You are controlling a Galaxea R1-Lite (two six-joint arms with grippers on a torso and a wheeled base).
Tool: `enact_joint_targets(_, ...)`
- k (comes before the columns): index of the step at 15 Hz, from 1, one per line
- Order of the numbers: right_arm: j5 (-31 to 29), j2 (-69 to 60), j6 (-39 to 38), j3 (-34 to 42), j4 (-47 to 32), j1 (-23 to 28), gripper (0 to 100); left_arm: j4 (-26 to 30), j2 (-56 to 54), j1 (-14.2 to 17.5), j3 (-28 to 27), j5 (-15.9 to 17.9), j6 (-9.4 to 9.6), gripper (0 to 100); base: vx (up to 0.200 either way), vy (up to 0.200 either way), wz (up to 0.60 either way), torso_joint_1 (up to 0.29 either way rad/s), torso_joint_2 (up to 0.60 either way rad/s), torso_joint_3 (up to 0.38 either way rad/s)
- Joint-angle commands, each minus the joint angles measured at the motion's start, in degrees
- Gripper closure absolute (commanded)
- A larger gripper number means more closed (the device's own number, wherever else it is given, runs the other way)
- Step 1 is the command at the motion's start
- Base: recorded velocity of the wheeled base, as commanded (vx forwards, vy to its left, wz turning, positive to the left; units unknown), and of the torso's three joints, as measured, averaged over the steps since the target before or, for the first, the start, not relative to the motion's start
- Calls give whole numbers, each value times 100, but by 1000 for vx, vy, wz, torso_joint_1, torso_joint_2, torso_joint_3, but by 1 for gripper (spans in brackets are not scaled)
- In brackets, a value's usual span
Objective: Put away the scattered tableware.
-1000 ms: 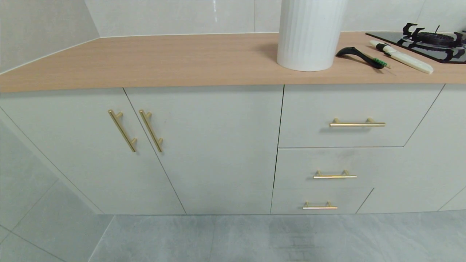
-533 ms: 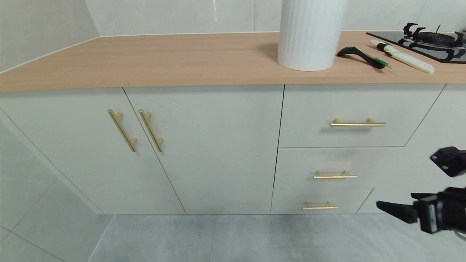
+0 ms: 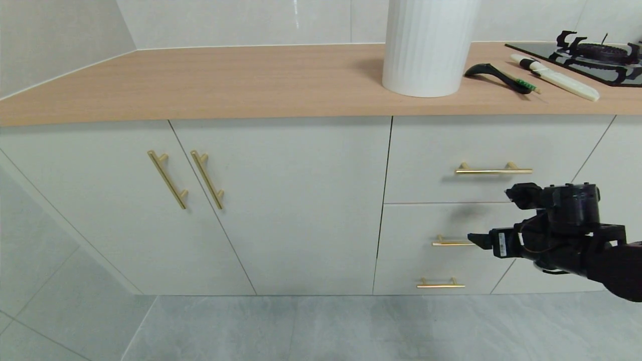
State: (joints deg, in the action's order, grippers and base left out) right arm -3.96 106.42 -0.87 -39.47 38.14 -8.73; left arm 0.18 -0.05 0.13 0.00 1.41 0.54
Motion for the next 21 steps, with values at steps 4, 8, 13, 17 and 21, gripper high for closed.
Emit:
enact_joint_targets(4, -325, 1082, 16, 221, 1116, 12, 0, -1, 5, 4, 0, -1, -1, 0, 0, 0, 0, 0, 0, 0)
enact_joint_targets(8, -632, 1566, -10, 177, 1995, 12, 0, -1, 5, 4, 0, -1, -1, 0, 0, 0, 0, 0, 0, 0)
enact_joint_targets(13, -1045, 2005, -221, -175, 2215, -6, 0, -1, 5, 4, 0, -1, -1, 0, 0, 0, 0, 0, 0, 0)
enact_joint_targets(17, -1370, 2260, -388, -482, 2224, -24, 0, -1, 5, 4, 0, -1, -1, 0, 0, 0, 0, 0, 0, 0)
enact_joint_targets(21, -1397, 2374, -485, -588, 2285, -41, 0, -1, 5, 4, -9, -1, -1, 0, 0, 0, 0, 0, 0, 0)
